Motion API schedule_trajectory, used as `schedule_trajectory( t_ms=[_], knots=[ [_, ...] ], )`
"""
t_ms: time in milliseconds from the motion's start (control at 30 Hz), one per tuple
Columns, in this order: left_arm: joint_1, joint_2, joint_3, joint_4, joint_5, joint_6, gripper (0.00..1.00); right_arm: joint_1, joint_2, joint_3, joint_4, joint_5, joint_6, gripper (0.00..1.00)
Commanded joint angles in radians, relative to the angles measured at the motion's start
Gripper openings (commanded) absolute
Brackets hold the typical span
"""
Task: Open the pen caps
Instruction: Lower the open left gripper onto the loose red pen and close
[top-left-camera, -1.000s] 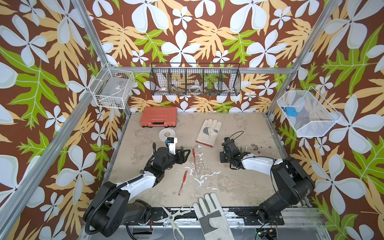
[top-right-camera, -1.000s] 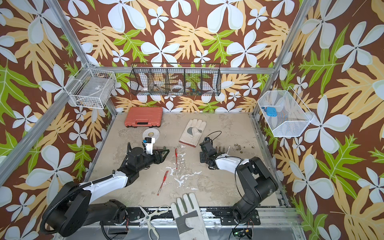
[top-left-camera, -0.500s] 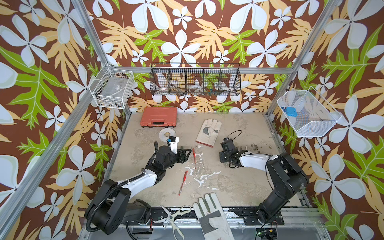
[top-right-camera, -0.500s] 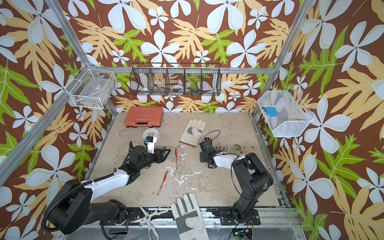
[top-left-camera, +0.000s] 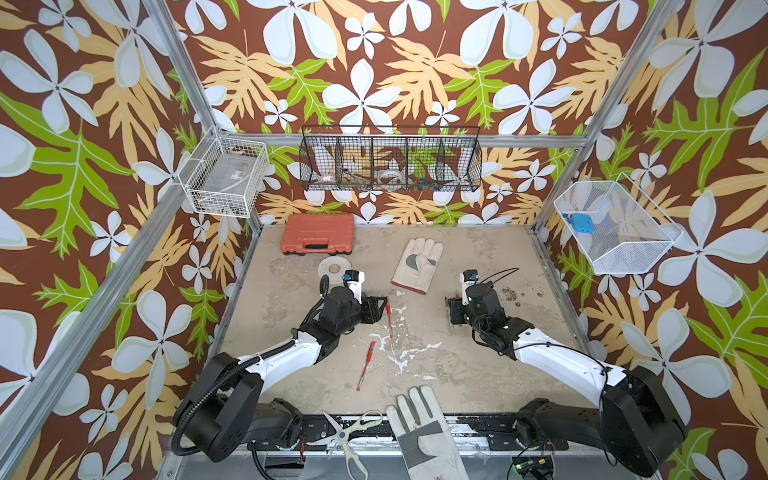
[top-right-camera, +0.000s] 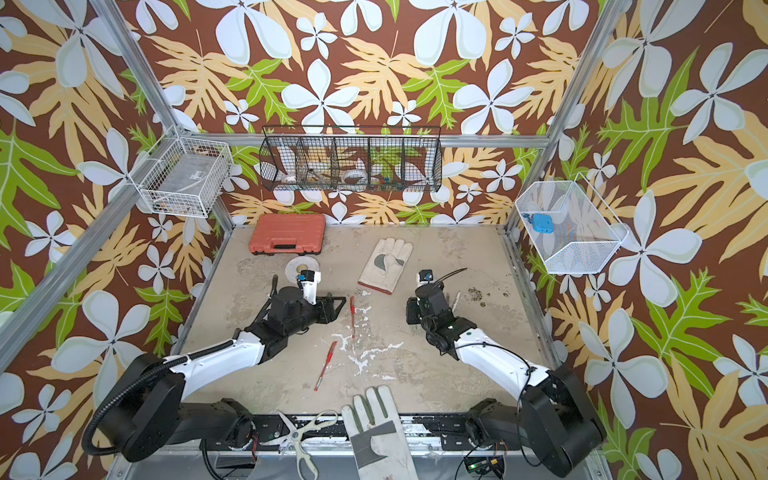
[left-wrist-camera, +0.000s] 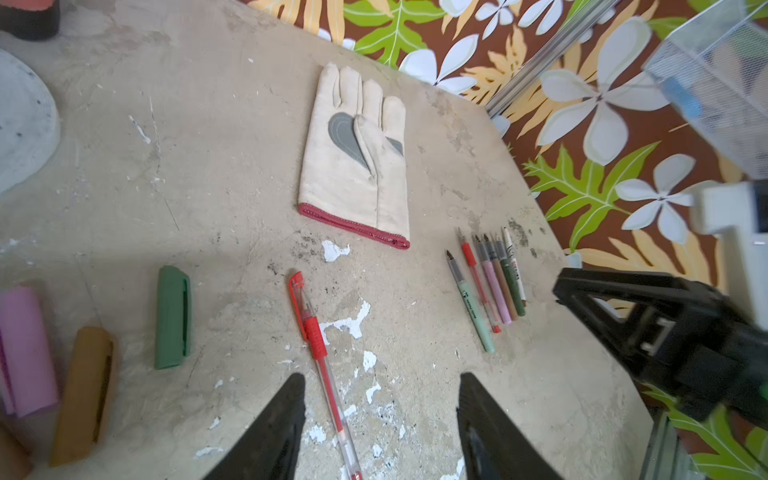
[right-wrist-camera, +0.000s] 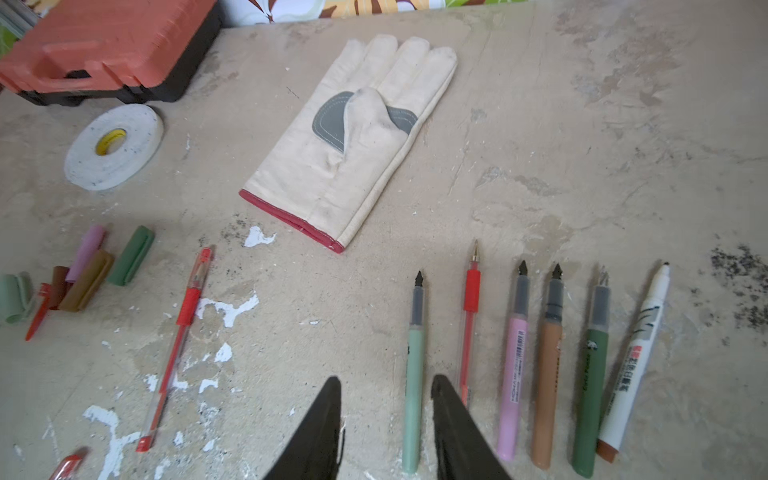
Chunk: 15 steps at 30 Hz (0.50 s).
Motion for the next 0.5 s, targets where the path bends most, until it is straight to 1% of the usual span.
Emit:
schedule_trajectory(
  t_ms=[0, 100, 167, 233, 300, 333, 467],
  knots=[
    [-0.060, 0.067, 0.090, -0.186, -0.164, -0.007, 0.58, 0.013, -0.029, -0.006, 0.007, -0.005, -0.013, 0.35],
    [-0.101, 0.126, 0.179, -0.309, -0.269, 0.000, 0.52, 0.019, -0.041, -0.005, 0.004, -0.006, -0.018, 0.35],
    [-0.132, 0.116, 0.200, -0.349, -0.377, -0.014, 0.52, 0.019, -0.040, -0.004, 0.007, -0.014, -0.018, 0.35],
    [-0.145, 0.114, 0.221, -0.385, -0.411, -0.027, 0.52, 0.019, -0.037, -0.002, 0.009, -0.014, -0.018, 0.35],
    [-0.148, 0.138, 0.266, -0.460, -0.427, -0.047, 0.52, 0.019, -0.031, 0.009, 0.002, -0.030, -0.014, 0.35],
    [-0.150, 0.155, 0.283, -0.484, -0.424, -0.054, 0.52, 0.019, -0.026, 0.015, 0.003, -0.060, -0.019, 0.35],
    [-0.166, 0.225, 0.330, -0.536, -0.408, -0.097, 0.52, 0.019, 0.018, 0.026, 0.036, -0.263, -0.016, 0.34]
  ],
)
